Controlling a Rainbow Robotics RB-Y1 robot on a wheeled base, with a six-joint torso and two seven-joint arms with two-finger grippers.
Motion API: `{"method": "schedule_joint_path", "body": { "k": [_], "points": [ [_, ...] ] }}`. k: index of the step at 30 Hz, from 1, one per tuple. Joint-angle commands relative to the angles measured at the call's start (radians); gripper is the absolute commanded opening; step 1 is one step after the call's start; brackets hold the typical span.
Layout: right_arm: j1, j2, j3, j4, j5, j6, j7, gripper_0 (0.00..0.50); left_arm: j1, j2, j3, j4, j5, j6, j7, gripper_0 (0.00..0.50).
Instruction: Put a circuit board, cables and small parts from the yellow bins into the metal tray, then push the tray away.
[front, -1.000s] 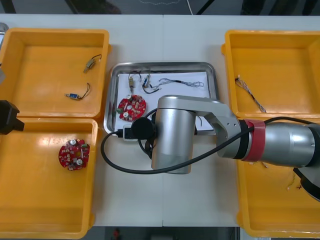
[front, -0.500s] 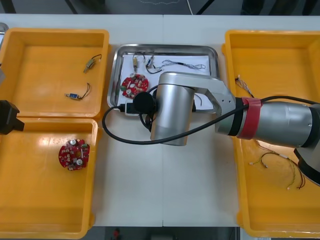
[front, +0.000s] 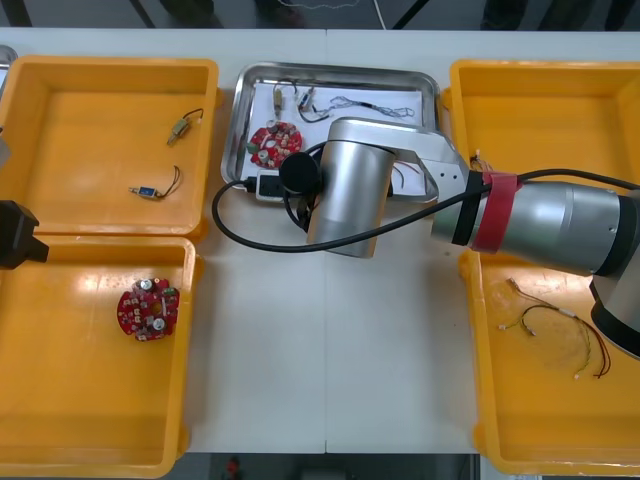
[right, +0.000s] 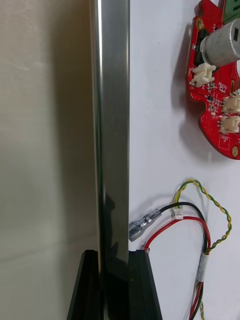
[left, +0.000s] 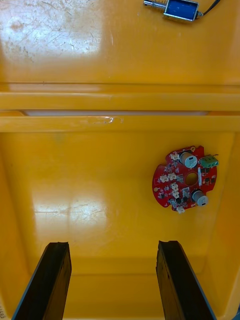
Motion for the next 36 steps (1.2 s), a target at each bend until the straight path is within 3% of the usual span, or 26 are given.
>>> {"method": "schedule_joint_path", "body": {
  "k": [1, 29, 32, 33, 35, 36],
  "points": [
    [-0.063, 0.029, -0.005, 0.035, 0.003, -0.043, 0.059, 0.000, 0.016, 0.021, 0.034, -0.026, -0.002, 0.006, -0.048, 0.500],
    [-0.101, 0.087, -0.045, 0.259, 0.003, -0.204, 0.137, 0.006, 0.016, 0.021, 0.034, -0.026, -0.002, 0.006, -0.048, 0.500],
    [-0.101, 0.095, -0.048, 0.269, 0.003, -0.204, 0.139, 0.090, 0.016, 0.021, 0.034, -0.026, -0.002, 0.006, -0.048, 0.500],
    [-0.101, 0.095, -0.050, 0.272, 0.004, -0.204, 0.139, 0.147, 0.016, 0.021, 0.034, -0.026, -0.002, 0.006, -0.048, 0.500],
    [-0.101, 0.095, -0.051, 0.272, 0.003, -0.204, 0.139, 0.315, 0.016, 0.021, 0.034, -0.026, -0.002, 0.006, -0.048, 0.500],
    [-0.101, 0.095, -0.053, 0.272, 0.004, -0.204, 0.139, 0.356, 0.016, 0.021, 0.034, -0.026, -0.002, 0.006, -0.048, 0.500]
  ]
}}
